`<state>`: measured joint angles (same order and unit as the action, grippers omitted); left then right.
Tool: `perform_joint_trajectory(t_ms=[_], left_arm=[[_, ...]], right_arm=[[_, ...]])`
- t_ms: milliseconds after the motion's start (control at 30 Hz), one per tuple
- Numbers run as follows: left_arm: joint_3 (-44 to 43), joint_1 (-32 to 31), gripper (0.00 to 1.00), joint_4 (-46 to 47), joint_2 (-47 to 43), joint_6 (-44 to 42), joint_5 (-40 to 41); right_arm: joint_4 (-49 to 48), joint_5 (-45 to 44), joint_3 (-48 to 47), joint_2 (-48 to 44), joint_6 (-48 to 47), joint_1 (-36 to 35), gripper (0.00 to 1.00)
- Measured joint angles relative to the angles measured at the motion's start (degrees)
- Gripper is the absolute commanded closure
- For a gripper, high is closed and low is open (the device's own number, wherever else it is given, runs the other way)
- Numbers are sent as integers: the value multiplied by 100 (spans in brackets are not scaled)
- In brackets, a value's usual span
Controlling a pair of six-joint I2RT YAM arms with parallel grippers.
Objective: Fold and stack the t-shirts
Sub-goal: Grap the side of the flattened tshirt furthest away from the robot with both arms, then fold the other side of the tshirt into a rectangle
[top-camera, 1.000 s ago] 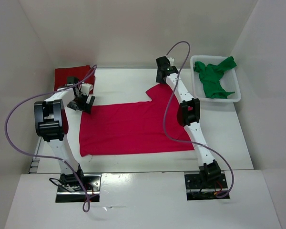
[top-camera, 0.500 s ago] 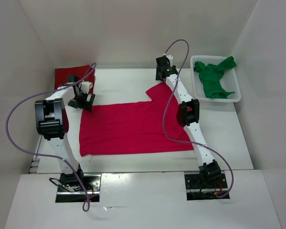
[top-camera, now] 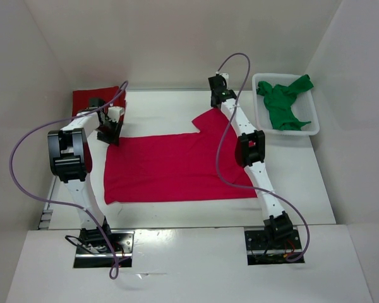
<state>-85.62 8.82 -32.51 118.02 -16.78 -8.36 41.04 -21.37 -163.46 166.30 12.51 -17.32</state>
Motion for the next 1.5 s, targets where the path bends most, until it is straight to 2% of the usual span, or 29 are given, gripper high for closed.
perform_joint_trajectory(t_ms=[33, 133, 167, 200, 333, 433, 467, 567, 600, 667, 900, 1033, 1133, 1167, 1300, 1400, 1500], left_arm=[[-2, 2, 48, -13, 0, -15, -17], [0, 4, 58, -44, 0, -96, -57], [0, 4, 65, -48, 0, -105, -68], [0, 4, 69, -52, 0, -94, -94], [11, 4, 72, -74, 0, -111, -210], [11, 4, 78, -87, 0, -116, -243], [11, 4, 80, -92, 0, -114, -256], [11, 4, 87, -109, 0, -109, -304], [11, 4, 95, -116, 0, -109, -317], [11, 4, 100, -129, 0, -114, -343], [68, -2, 100, -177, -125, -236, -216], [323, -122, 100, -170, -601, -605, 188], [706, -264, 100, -76, -1215, -1029, 525], [828, -321, 100, -66, -1410, -1172, 623], [1259, -437, 100, 90, -1932, -1613, 927], [1659, -426, 99, 197, -2181, -1818, 1064], [2048, -426, 99, 251, -2354, -1976, 1176]], right_arm=[[0, 17, 7, -9, 22, 0, 51], [72, 17, 22, -50, 59, 0, 29], [116, 2, 24, -63, 81, 0, 29], [142, -39, 24, -70, 83, 0, 28], [208, -81, 44, -85, 155, 42, 26], [197, -44, 155, -140, 197, 68, 34], [205, -20, 197, -164, 186, 76, 50], [188, 103, 267, -192, 127, 92, 83], [197, 101, 267, -192, 105, 94, 99], [216, 109, 267, -195, 101, 111, 100], [474, 367, 315, -332, 177, 164, 100], [1130, 520, 1099, -981, 264, 151, 100], [1213, 605, 2653, -2098, 319, 96, 100], [1036, 706, 3504, -2677, 358, 68, 100], [721, 844, 5917, -4747, 597, -129, 100], [455, 914, 7108, -5947, 780, -350, 100], [184, 992, 7934, -6603, 1029, -511, 100]])
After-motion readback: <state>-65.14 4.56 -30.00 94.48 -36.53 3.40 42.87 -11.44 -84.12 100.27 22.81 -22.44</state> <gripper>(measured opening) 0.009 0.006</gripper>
